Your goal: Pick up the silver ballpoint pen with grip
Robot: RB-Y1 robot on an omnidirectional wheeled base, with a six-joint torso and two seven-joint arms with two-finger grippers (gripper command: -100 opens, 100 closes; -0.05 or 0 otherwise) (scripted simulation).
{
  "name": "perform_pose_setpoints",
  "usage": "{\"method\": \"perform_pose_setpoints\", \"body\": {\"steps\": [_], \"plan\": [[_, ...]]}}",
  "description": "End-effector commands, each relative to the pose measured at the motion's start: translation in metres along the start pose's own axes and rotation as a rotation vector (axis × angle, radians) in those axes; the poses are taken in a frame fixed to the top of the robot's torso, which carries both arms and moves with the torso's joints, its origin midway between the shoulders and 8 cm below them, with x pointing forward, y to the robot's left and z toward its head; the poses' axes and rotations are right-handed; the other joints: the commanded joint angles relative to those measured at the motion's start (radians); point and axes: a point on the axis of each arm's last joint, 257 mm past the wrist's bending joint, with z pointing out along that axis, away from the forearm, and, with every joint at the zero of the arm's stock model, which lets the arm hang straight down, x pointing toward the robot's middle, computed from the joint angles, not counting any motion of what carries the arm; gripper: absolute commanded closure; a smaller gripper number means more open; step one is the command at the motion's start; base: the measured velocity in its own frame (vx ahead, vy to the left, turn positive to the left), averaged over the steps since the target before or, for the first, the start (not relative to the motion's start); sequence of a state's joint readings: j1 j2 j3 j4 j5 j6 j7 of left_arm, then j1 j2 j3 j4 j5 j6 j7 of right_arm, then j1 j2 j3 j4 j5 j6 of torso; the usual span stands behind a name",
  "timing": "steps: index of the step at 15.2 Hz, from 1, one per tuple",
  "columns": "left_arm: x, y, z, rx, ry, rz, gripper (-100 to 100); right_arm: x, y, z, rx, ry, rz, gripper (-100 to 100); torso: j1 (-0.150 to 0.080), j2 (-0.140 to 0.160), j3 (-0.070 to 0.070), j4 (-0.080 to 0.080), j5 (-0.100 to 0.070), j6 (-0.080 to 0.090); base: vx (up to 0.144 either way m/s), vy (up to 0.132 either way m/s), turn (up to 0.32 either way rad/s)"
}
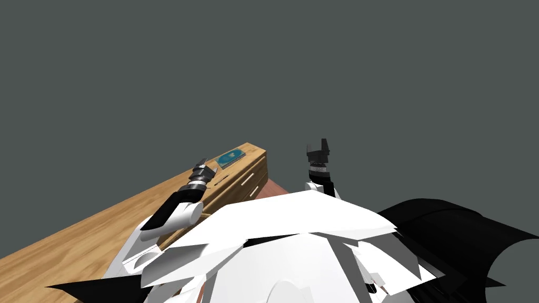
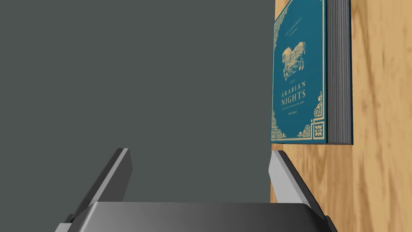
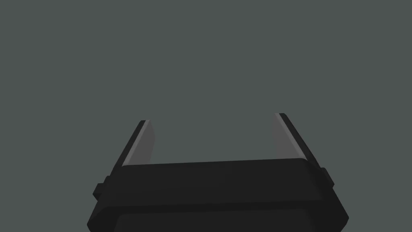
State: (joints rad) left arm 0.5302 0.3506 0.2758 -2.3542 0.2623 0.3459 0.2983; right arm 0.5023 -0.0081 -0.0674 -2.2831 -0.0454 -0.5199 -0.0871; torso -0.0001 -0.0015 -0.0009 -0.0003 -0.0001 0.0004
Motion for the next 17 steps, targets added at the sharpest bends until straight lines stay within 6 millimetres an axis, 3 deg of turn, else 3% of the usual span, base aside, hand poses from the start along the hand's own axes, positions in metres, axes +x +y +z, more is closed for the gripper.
{"method": "perform_pose_setpoints", "body": {"steps": [1, 2, 4, 5, 8, 9, 12, 13, 17], "plan": [[-0.009, 0.013, -0.001, -0.049, -0.020, -0.012, -100, 0.000, 0.000, 0.000, 0.000, 0.000, 0.000, 0, 0.000, 0.000, 0.000, 0.000, 0.000, 0.000, 0.015, 0.003, -0.063], [-0.022, 0.017, -0.003, -0.077, -0.044, -0.041, -100, 0.000, 0.000, 0.000, 0.000, 0.000, 0.000, 0, 0.000, 0.000, 0.000, 0.000, 0.000, 0.000, 0.018, -0.002, -0.161], [-0.025, 0.027, -0.004, -0.114, -0.056, -0.042, -100, 0.000, 0.000, 0.000, 0.000, 0.000, 0.000, 0, 0.000, 0.000, 0.000, 0.000, 0.000, 0.000, 0.018, 0.000, -0.112], [-0.038, 0.029, -0.007, -0.134, -0.079, -0.073, -100, 0.000, 0.000, 0.000, 0.000, 0.000, 0.000, 0, 0.000, 0.000, 0.000, 0.000, 0.000, -0.001, 0.022, -0.004, -0.129], [-0.041, 0.040, -0.009, -0.179, -0.094, -0.073, -100, 0.000, 0.000, 0.000, 0.000, 0.000, 0.000, 0, 0.000, 0.000, 0.000, 0.000, 0.000, 0.000, 0.017, 0.000, -0.082], [-0.054, 0.045, -0.013, -0.208, -0.122, -0.106, -100, 0.000, 0.000, 0.000, 0.000, 0.000, 0.000, 0, 0.000, 0.000, 0.000, 0.000, 0.000, -0.001, 0.015, -0.002, -0.126], [-0.057, 0.054, -0.015, -0.243, -0.134, -0.107, -100, 0.000, 0.000, 0.000, 0.000, 0.000, 0.000, 0, 0.000, 0.000, 0.000, 0.000, 0.000, 0.000, 0.016, 0.002, -0.083], [-0.070, 0.058, -0.020, -0.274, -0.164, -0.142, -100, 0.000, 0.000, 0.000, 0.000, 0.000, 0.000, 0, 0.000, 0.001, 0.000, 0.000, 0.000, -0.001, 0.017, -0.001, -0.140], [-0.085, 0.073, -0.030, -0.344, -0.209, -0.179, -100, 0.000, 0.000, 0.000, 0.000, 0.000, 0.000, 0, 0.000, 0.000, 0.000, 0.000, 0.000, 0.000, 0.022, 0.002, -0.148]]}}
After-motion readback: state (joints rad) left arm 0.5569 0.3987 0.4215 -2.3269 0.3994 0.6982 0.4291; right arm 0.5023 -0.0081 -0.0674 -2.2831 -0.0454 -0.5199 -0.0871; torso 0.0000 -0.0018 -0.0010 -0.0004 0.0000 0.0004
